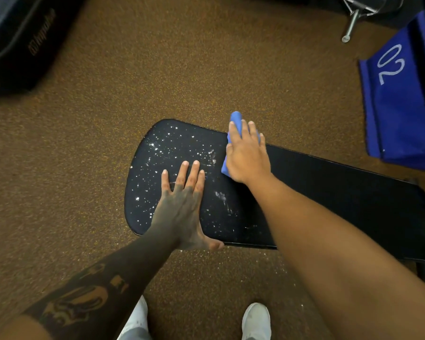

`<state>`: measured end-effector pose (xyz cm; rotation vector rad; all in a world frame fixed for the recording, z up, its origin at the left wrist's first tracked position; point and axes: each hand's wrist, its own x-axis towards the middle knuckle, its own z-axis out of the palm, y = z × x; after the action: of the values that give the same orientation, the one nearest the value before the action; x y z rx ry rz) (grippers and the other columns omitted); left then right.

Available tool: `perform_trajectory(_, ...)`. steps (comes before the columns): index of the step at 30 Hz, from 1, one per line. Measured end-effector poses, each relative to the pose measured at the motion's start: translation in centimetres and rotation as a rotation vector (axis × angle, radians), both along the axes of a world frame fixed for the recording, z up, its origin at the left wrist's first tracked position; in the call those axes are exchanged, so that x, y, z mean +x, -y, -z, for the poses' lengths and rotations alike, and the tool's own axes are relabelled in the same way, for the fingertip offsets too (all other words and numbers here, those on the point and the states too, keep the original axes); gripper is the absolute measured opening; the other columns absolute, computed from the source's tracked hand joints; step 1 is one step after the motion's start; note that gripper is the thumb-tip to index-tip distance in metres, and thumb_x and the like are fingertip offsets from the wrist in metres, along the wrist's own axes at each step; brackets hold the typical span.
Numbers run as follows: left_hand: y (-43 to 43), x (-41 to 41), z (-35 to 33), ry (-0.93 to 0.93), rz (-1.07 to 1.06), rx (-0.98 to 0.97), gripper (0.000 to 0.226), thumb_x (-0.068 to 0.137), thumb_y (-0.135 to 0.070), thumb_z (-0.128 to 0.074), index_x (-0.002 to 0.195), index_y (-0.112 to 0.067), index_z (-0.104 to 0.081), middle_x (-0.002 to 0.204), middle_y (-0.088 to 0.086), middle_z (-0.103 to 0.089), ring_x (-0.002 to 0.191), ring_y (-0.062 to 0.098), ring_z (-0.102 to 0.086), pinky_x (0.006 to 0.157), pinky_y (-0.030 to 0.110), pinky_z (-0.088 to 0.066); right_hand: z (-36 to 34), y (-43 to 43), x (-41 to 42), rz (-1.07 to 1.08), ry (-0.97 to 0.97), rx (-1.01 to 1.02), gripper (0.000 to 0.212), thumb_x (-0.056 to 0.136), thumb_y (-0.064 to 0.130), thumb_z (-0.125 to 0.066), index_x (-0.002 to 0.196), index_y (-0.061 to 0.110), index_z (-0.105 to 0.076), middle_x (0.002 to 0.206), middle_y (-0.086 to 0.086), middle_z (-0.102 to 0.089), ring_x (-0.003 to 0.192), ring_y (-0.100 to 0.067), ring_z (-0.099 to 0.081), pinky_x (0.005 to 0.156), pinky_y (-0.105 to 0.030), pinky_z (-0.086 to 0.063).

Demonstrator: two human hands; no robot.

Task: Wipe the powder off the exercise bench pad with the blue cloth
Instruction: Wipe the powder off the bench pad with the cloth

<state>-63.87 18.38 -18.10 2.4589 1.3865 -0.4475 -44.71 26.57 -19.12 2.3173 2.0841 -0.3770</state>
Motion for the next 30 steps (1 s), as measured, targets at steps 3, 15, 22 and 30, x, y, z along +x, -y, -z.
perform_trajectory(3, 0.0, 0.1, 0.0, -0.001, 0.003, 0.002, 0.162, 0.041, -0.111, -0.026, 0.152, -0.003, 0.022, 0.161, 0.016, 0.034, 0.148, 0.035, 0.034, 0.119, 0.067, 0.005, 0.1, 0.1, -2.5, 0.063, -0.012, 0.031, 0.057, 0.102, 0.029, -0.031, 0.156, 0.019, -0.016, 0.165, -0.008, -0.003, 0.152, -0.027, 0.002, 0.121, -0.05, 0.0)
perform_trajectory(15, -0.5, -0.9, -0.1, -0.016, 0.078, 0.014, 0.16, 0.043, -0.109, -0.029, 0.153, -0.005, 0.022, 0.161, 0.015, 0.035, 0.149, 0.034, 0.031, 0.121, 0.064, 0.005, -0.1, 12.8, -2.5, -0.047, -0.033, -0.006, 0.058, 0.103, 0.033, -0.027, 0.157, 0.022, -0.01, 0.166, -0.005, 0.007, 0.151, -0.024, 0.014, 0.122, -0.05, -0.003)
perform_trajectory(22, -0.5, -1.0, -0.1, -0.006, 0.096, 0.031, 0.157, 0.044, -0.107, -0.03, 0.155, -0.005, 0.016, 0.164, 0.016, 0.026, 0.151, 0.035, 0.025, 0.122, 0.065, 0.004, 0.0, 14.0, -5.1, 0.224, -0.061, 0.028, 0.06, 0.101, 0.032, -0.029, 0.157, 0.02, -0.009, 0.165, -0.009, 0.006, 0.151, -0.027, 0.012, 0.122, -0.052, -0.002)
perform_trajectory(30, -0.7, -1.7, 0.3, -0.017, 0.141, 0.054, 0.161, 0.04, -0.108, -0.034, 0.156, -0.006, 0.012, 0.166, 0.016, 0.021, 0.153, 0.035, 0.019, 0.122, 0.064, 0.002, 0.4, 16.0, -2.2, 0.251, -0.078, 0.032, 0.057, 0.102, 0.03, -0.022, 0.157, 0.022, -0.008, 0.165, -0.006, 0.005, 0.151, -0.022, 0.013, 0.123, -0.049, -0.003)
